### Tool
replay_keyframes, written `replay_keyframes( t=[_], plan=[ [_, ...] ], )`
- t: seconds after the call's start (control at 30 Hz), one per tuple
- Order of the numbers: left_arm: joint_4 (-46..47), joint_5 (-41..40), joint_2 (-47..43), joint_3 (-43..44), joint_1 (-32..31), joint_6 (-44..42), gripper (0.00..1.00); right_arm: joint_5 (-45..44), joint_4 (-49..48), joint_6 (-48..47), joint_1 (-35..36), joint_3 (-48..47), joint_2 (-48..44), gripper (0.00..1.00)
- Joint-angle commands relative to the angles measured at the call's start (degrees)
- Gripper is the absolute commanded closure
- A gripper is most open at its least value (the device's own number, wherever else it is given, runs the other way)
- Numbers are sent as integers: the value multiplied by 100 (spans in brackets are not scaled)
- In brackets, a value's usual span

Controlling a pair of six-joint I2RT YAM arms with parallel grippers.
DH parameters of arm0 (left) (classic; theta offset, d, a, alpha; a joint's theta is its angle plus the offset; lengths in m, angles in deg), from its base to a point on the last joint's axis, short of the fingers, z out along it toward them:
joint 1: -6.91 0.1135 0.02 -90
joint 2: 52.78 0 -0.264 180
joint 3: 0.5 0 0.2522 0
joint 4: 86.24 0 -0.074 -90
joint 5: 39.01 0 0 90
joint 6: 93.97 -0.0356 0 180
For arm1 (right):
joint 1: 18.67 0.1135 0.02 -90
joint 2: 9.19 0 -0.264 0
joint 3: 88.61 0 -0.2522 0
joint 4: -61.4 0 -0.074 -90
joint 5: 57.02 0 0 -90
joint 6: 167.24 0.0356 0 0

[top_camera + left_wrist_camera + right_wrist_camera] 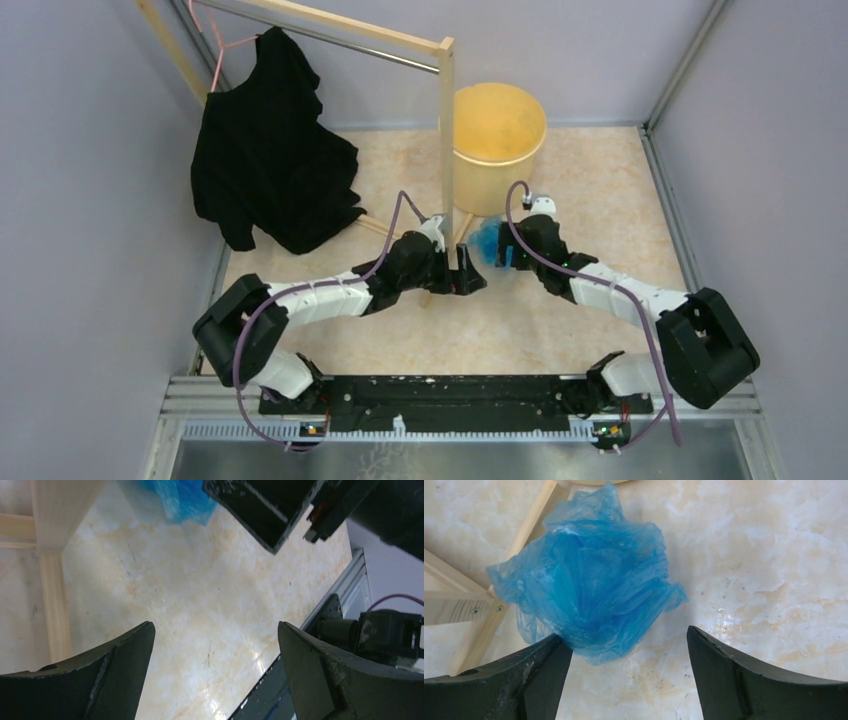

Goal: Put the trash bags into the trash bin

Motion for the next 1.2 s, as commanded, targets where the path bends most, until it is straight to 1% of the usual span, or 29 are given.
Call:
replay_keyframes(
  t=[0.0,0.13,0.33,0.43,0.53,0.6,0.7,0.8,0.83,0.87,0.9,0.97,1.0,1.03,1.07,1.13,1.17],
  plan=[
    [87,-409,289,376,176,-152,1,107,-91,12,-140,99,-194,17],
    [-25,-387,505,552,383,-247,1,269,-138,-32,-201,38,-200,14],
    [-358,-76,803,958,975,-552,1,521,-162,14,-324,-177,-93,14],
    [-440,-45,838,1078,1139,-678,1,639,-176,30,-358,-268,-20,13],
    [-643,131,846,1183,1204,-733,1,867,-227,57,-387,-361,77,10],
    [-515,458,684,1018,1199,-762,1,1084,-307,51,-384,-410,176,8],
    [-402,829,189,553,1192,-781,1,1195,-332,-48,-389,-516,336,7],
    [-711,961,-532,100,1189,-850,1,1097,-271,-245,-387,-647,552,9],
    [-875,998,-789,-26,1192,-870,1,1113,-248,-306,-384,-688,622,12],
    [-993,1021,-1175,-142,1190,-884,1,1221,-235,-370,-384,-720,672,19],
    [-1106,1053,-1460,-263,1188,-897,1,1445,-232,-446,-384,-747,715,28],
    [-1369,1072,-1928,-465,1190,-922,1,2161,-263,-599,-379,-714,685,48],
    [-1549,1099,-2127,-533,1186,-940,1,2487,-307,-609,-375,-631,608,53],
    [-1708,1113,-2302,-585,1190,-953,1,2899,-332,-599,-379,-518,514,58],
    [-1811,1153,-2470,-645,1191,-959,1,3099,-318,-594,-370,-410,357,65],
    [-1880,1249,-2753,-791,1190,-954,1,3750,-273,-518,-366,-131,-109,80],
    [-1870,1295,-2875,-872,1185,-933,1,4093,-262,-445,-360,11,-338,86]
  ],
)
